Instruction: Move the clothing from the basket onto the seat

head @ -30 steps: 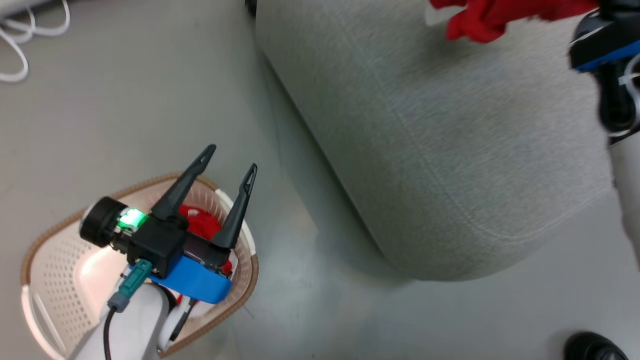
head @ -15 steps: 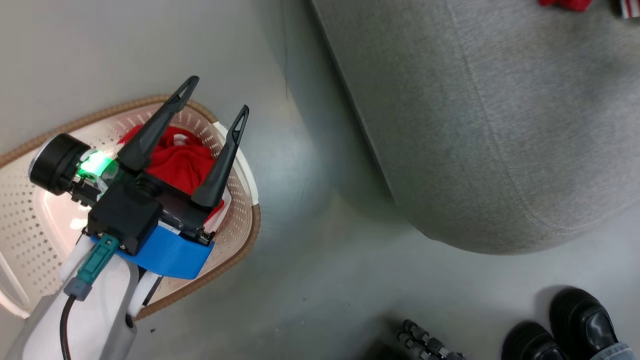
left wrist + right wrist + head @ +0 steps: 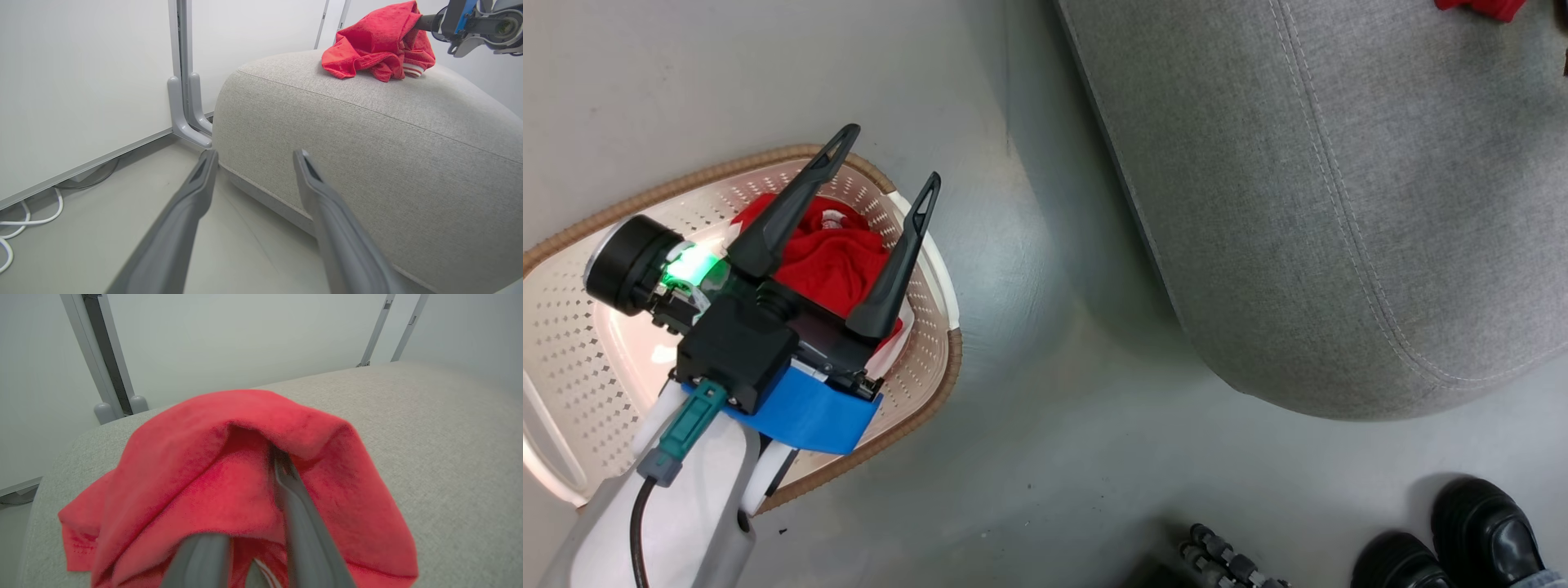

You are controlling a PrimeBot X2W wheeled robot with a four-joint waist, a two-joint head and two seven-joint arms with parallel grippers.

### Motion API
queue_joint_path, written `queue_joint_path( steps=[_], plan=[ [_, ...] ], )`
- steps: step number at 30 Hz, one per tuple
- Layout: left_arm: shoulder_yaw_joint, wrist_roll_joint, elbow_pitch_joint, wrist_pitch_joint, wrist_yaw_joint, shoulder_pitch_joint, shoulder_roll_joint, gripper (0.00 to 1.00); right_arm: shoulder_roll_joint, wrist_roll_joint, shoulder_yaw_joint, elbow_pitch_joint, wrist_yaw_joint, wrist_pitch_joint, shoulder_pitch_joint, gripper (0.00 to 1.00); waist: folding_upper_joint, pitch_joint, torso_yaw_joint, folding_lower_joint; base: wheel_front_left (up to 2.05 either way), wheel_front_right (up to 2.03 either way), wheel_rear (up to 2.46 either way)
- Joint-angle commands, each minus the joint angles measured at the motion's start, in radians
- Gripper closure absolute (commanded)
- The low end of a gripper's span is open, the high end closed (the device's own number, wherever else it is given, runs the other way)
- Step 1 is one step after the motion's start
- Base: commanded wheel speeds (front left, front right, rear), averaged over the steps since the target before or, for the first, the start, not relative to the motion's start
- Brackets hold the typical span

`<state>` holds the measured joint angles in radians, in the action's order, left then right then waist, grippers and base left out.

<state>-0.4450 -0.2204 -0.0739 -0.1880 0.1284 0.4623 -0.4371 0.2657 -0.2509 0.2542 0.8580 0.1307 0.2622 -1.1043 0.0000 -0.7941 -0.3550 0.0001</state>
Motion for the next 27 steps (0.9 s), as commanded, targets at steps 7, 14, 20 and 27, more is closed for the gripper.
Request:
queue_joint_path(
  steps=[7, 14, 20, 27],
  plan=[
    [-0.014, -0.007, 0.027, -0.021, -0.006, 0.026, 0.017, 0.00, -0.021, -0.006, 0.036, 0.000, 0.000, 0.004, 0.032, 0.00, 0.0000, 0.018, 0.005, -0.0001, 0.00, 0.00, 0.00],
    [-0.030, -0.026, 0.091, -0.061, -0.008, 0.035, 0.074, 0.00, -0.005, 0.040, 0.003, 0.010, 0.000, 0.004, 0.091, 0.00, 0.0000, 0.081, 0.032, -0.0001, 0.00, 0.00, 0.00],
    [-0.032, -0.057, 0.172, -0.077, -0.006, 0.009, 0.154, 0.00, 0.011, 0.052, -0.034, -0.001, 0.000, 0.004, 0.164, 0.00, 0.0000, 0.186, 0.079, -0.0001, 0.00, 0.00, 0.00],
    [0.008, -0.061, 0.226, -0.078, 0.000, -0.068, 0.240, 0.00, 0.016, 0.036, -0.070, -0.071, 0.000, 0.004, 0.308, 0.00, 0.0000, 0.356, 0.152, -0.0001, 0.00, 0.00, 0.00]
  ],
)
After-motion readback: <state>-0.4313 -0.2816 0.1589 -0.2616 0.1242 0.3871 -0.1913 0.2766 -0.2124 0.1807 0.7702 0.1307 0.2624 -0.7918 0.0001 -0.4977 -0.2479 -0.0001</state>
